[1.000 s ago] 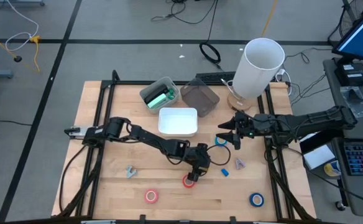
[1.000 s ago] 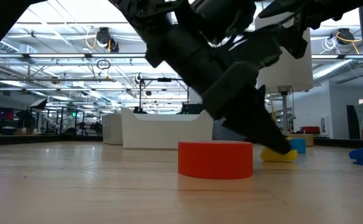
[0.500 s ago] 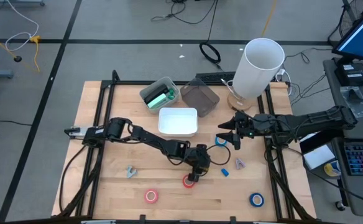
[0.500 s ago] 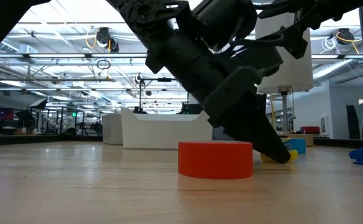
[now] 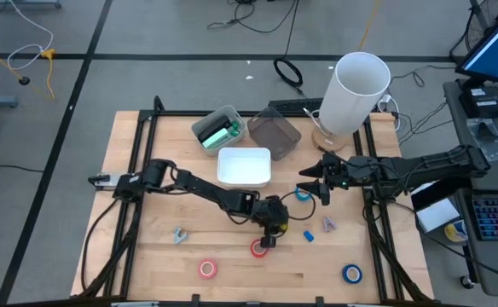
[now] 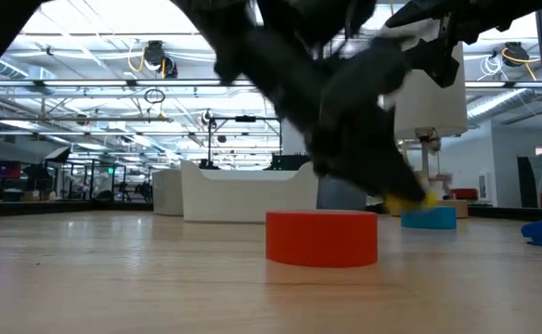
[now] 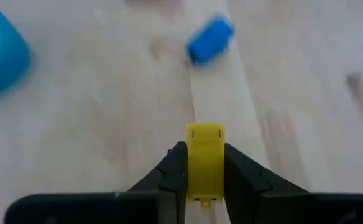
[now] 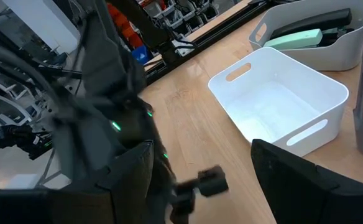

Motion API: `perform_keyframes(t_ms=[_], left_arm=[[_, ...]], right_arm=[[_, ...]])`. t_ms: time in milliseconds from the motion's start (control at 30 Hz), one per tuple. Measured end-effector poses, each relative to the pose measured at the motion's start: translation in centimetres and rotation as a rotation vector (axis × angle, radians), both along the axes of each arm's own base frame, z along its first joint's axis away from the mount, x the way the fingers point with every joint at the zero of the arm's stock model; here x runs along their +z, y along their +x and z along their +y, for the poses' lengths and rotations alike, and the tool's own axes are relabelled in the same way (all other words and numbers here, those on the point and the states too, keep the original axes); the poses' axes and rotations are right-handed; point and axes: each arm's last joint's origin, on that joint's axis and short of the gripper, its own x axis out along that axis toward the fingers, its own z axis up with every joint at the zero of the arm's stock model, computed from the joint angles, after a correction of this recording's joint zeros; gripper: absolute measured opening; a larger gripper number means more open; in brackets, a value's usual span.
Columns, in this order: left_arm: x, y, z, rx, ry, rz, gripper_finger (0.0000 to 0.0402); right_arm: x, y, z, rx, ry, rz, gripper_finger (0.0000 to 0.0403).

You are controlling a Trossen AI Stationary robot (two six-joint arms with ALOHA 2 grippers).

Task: Pick and place Stapler, Stapler remover, tape
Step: Put the yellow stapler into the gray bin

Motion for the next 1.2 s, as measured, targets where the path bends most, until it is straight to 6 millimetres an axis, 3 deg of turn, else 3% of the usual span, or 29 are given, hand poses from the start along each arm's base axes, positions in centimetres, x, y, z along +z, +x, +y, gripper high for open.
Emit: perform_keyframes(t_ms=[167,333,633,833,967,1200], left_arm=[[5.1,-1.8,1.3,0.12,0.132,0.006,0.0067],[10.7,-4.8,4.1,0.276,0.353,0.02,0.0065],[15.6,-9.1,12.3,0.612,0.577,0.118,0.0068],[15.5,-10.4,19.3,0.759,0.579,0.187,0.0077],[14.1,-11.8,23.7,0.818,0.488,0.275,0.0071],[10.5,-12.8,28.5,0.837,0.311,0.399,0.0079]], right_arm=[[0.1,0.0,0.0,0.0,0.001,-0.005,0.0263],[0.0,0.0,0.0,0.0,-0.001,0.003,0.0263],[0.0,0.0,0.0,0.0,0.0,0.0,0.0263],[0.0,0.0,0.0,0.0,-0.001,0.001,0.0263],[0.0,0.0,0.0,0.0,0.0,0.002,0.0263],[0.0,0.0,0.0,0.0,-0.001,0.002,0.0263]])
